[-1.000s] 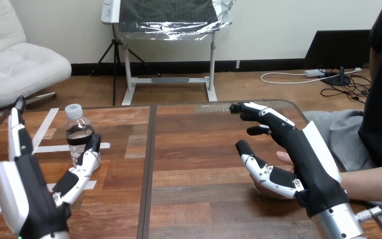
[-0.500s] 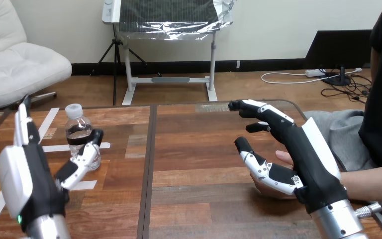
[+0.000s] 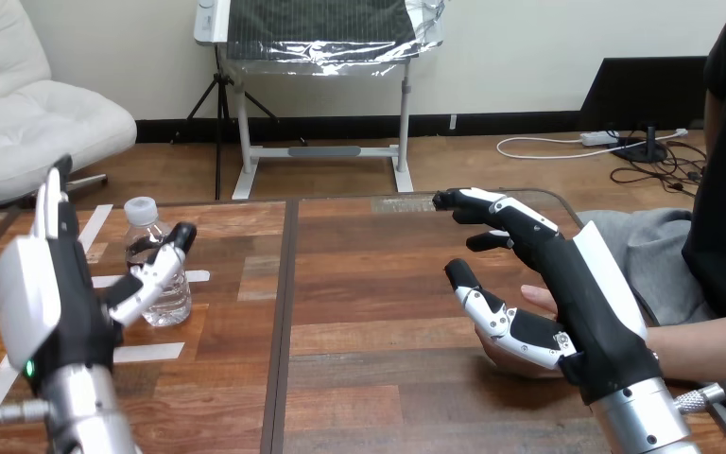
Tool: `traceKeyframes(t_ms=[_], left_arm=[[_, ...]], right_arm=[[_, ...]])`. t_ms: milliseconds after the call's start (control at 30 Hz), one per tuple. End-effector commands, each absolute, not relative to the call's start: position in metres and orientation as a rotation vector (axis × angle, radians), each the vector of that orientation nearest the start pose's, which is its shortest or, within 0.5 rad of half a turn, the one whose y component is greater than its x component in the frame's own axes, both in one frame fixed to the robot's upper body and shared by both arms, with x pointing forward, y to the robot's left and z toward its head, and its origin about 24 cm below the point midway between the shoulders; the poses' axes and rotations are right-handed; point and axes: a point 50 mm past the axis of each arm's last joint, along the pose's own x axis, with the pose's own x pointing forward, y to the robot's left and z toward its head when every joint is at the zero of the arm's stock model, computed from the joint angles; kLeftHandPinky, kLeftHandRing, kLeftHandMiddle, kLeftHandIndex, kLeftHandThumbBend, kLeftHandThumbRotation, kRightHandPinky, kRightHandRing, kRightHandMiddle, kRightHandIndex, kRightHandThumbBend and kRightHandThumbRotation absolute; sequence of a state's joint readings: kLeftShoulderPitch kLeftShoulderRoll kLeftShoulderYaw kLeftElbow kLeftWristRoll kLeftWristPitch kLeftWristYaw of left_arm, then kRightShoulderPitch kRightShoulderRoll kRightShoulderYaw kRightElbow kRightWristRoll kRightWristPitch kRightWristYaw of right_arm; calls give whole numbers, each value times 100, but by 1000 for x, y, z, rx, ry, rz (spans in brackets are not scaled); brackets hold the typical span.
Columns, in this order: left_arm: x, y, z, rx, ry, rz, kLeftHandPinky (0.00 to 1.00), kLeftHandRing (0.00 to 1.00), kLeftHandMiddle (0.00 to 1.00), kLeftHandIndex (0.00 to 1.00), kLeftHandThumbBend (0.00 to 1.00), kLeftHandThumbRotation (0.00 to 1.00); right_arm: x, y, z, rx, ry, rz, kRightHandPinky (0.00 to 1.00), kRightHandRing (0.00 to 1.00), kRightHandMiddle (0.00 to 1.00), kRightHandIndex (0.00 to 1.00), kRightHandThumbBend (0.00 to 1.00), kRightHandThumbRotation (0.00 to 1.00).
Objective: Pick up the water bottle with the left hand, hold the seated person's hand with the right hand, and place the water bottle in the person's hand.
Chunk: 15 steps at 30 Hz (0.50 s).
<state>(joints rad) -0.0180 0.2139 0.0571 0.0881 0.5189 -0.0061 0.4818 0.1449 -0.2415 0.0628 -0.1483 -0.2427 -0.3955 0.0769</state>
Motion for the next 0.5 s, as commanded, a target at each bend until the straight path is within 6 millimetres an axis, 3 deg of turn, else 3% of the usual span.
traceKeyframes(t_ms=[0, 467], left_arm=[[274, 226, 71, 762, -167, 494, 81, 90, 94, 94, 88, 53], [296, 233, 75, 759, -96, 449, 80, 90, 93, 94, 94, 57]], right_arm=[[230, -160, 96, -483, -460, 203, 71, 81, 85, 77, 29, 0], [232, -161, 97, -485, -466, 206, 69, 80, 84, 76, 30, 0]])
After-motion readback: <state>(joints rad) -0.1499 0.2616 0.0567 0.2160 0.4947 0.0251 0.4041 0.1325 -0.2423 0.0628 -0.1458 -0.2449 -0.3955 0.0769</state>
